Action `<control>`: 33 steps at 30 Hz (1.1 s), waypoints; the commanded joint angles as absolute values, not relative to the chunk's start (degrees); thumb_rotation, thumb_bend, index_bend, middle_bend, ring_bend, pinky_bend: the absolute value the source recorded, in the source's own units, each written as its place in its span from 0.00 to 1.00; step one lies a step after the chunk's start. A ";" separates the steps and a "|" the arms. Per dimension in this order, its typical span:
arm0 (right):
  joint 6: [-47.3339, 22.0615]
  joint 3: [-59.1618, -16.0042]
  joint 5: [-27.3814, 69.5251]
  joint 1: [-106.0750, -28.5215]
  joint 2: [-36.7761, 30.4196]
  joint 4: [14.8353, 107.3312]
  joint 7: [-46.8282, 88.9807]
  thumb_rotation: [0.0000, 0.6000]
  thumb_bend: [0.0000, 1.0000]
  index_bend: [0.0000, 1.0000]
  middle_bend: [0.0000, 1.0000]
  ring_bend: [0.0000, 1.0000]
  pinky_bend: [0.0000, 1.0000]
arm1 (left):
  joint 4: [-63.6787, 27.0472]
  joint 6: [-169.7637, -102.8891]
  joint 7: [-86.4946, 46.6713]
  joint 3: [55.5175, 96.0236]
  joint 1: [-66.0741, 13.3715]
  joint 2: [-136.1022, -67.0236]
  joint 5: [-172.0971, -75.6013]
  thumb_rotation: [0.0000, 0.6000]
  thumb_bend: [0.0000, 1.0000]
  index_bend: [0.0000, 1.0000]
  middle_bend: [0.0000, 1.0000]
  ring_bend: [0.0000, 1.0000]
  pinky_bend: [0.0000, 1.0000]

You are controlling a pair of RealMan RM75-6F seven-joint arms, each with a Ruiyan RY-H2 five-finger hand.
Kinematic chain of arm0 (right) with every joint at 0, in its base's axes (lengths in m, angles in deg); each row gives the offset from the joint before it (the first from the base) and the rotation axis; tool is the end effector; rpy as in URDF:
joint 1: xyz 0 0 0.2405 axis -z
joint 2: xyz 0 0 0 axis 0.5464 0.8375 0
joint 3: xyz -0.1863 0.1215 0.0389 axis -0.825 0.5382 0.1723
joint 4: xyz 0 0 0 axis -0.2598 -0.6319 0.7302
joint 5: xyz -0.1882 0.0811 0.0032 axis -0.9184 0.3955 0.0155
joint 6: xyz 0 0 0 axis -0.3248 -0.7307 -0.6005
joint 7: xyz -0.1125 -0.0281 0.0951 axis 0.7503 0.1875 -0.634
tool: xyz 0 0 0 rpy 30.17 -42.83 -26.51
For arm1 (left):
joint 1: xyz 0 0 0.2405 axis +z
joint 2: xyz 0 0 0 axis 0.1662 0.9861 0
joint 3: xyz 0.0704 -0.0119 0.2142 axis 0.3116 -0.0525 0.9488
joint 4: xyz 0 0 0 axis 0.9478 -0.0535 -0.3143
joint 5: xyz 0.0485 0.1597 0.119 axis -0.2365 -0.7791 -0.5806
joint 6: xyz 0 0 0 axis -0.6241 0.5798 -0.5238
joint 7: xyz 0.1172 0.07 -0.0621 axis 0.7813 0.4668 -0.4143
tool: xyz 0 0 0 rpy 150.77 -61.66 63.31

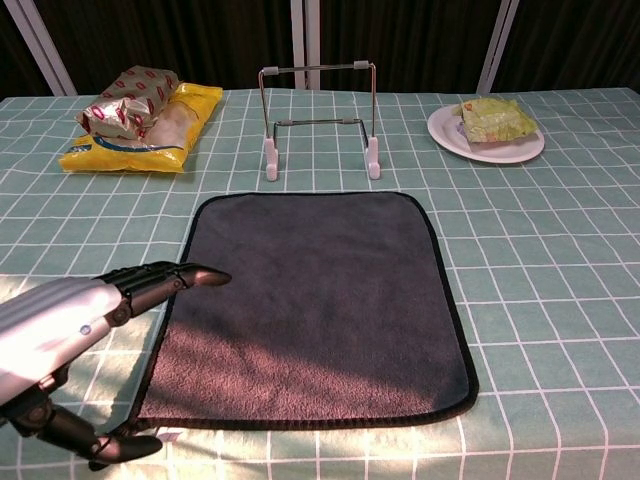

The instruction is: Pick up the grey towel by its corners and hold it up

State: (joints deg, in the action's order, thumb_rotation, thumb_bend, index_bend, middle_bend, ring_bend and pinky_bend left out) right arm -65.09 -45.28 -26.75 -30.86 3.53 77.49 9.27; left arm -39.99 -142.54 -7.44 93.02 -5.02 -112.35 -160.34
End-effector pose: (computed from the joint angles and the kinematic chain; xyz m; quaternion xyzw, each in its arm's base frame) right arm -0.2076 -0.1237 0.1535 0.4621 -0.2929 0.7013 0.4570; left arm -0.1387 0.1380 -0.0435 -0.7342 -0.4343 -0.4372 0.2850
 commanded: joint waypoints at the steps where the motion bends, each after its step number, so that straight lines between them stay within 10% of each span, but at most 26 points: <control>1: -65.23 -45.29 -26.56 -30.73 3.52 77.22 8.99 1.00 0.39 0.00 0.00 0.00 0.00 | -39.17 -141.63 -7.69 92.94 -5.31 -113.26 -159.66 1.00 0.09 0.08 0.09 0.08 0.13; 33: -64.90 -44.98 -26.25 -30.72 3.21 76.26 8.92 1.00 0.38 0.00 0.00 0.00 0.00 | -36.93 -137.60 -9.63 91.43 -7.79 -114.00 -154.87 1.00 0.20 0.09 0.09 0.08 0.13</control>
State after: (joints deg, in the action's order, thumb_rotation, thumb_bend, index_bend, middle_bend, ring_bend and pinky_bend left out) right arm -64.91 -44.98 -26.25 -30.72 3.21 76.25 8.91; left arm -36.88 -137.75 -9.84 91.41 -7.73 -114.08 -155.05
